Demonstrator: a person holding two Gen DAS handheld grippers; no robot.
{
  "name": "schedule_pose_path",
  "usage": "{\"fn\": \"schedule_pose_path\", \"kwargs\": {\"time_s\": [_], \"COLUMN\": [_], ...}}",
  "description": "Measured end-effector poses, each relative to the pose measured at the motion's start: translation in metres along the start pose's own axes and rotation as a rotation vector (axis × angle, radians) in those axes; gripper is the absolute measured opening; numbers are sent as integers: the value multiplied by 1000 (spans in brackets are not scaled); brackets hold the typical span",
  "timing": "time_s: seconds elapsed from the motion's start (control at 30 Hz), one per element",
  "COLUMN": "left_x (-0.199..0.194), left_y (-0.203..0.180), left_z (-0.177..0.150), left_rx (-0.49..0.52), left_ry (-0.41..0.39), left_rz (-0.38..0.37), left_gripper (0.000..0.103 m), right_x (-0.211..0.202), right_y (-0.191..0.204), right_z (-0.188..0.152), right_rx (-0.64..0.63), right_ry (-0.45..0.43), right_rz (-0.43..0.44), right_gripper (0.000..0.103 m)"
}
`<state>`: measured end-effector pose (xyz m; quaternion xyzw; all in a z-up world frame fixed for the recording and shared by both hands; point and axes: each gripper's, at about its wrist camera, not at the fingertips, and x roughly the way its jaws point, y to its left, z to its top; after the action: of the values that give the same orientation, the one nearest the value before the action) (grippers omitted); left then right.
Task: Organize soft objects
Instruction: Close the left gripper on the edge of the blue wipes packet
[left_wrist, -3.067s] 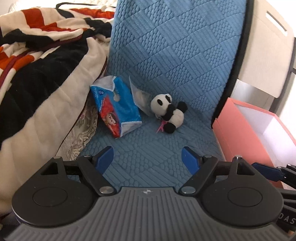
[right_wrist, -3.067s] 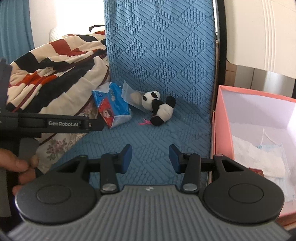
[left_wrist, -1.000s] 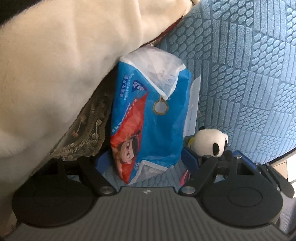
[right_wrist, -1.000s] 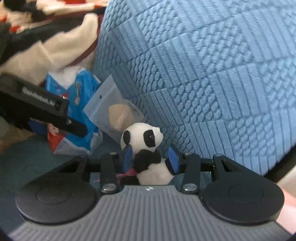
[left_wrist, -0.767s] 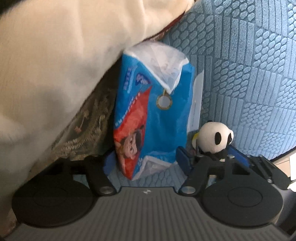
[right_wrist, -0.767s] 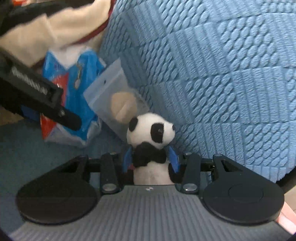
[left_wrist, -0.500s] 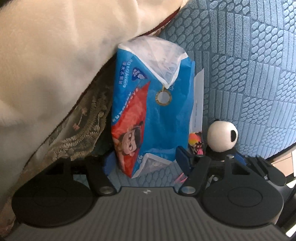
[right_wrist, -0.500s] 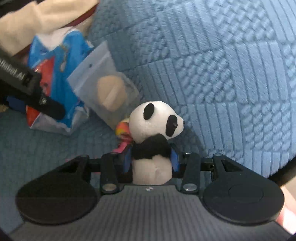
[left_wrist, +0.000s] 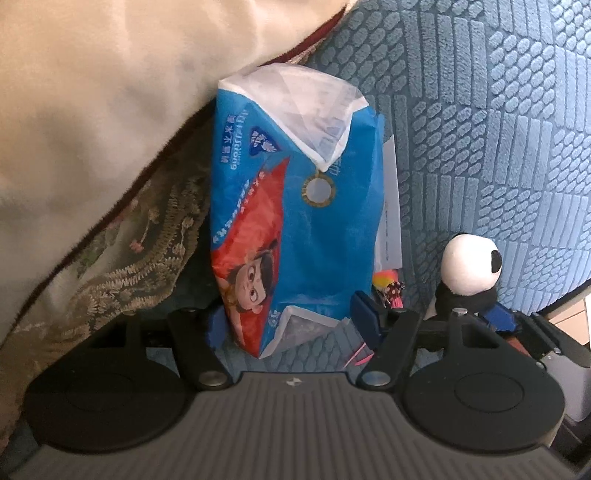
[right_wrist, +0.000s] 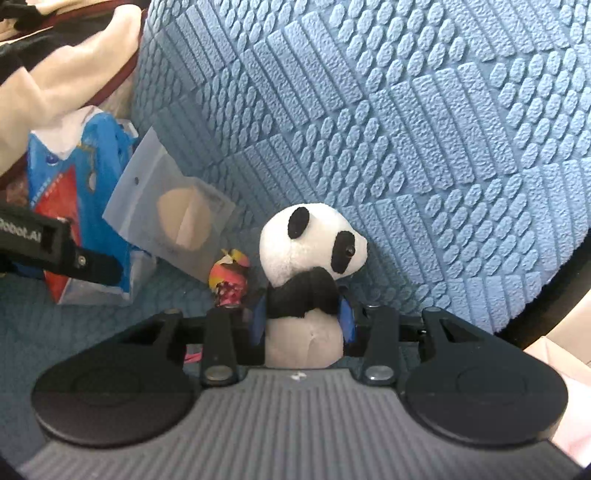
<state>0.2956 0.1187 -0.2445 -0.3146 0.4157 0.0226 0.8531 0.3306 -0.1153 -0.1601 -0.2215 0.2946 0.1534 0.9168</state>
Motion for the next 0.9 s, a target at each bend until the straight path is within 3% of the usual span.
{"fn": "schedule_pose_path", "kwargs": {"time_s": [0.03,0.1,0.27,0.33,0.6,0.9], "left_x": [0,2,3,-3,-28,-70], "left_y": [-2,-8,-15,-18,-42,-41], "left_z": [-2,-3,-8,-8,-21,-46], "left_rx": [8,25,48,67,170,168], "left_ry": [-2,2,5,-7,-71,-86], "left_rz": [0,0,0,-4,-5,-50], "left_gripper": [61,39,25,24,17,16], "right_x": [-2,-8,-11,2,-25,-59], "right_y": [-1,-2,7,16,13,9], "right_z": [0,1,-4,-3,-5,-10], "right_rx": [-2,-9,-32,-38,16,97], "right_ry": [-1,-2,-5,-12,-32,-31], "right_rz": [-2,-3,-16,-17,-9,34], "right_gripper": [43,43,43,43,43,43]}}
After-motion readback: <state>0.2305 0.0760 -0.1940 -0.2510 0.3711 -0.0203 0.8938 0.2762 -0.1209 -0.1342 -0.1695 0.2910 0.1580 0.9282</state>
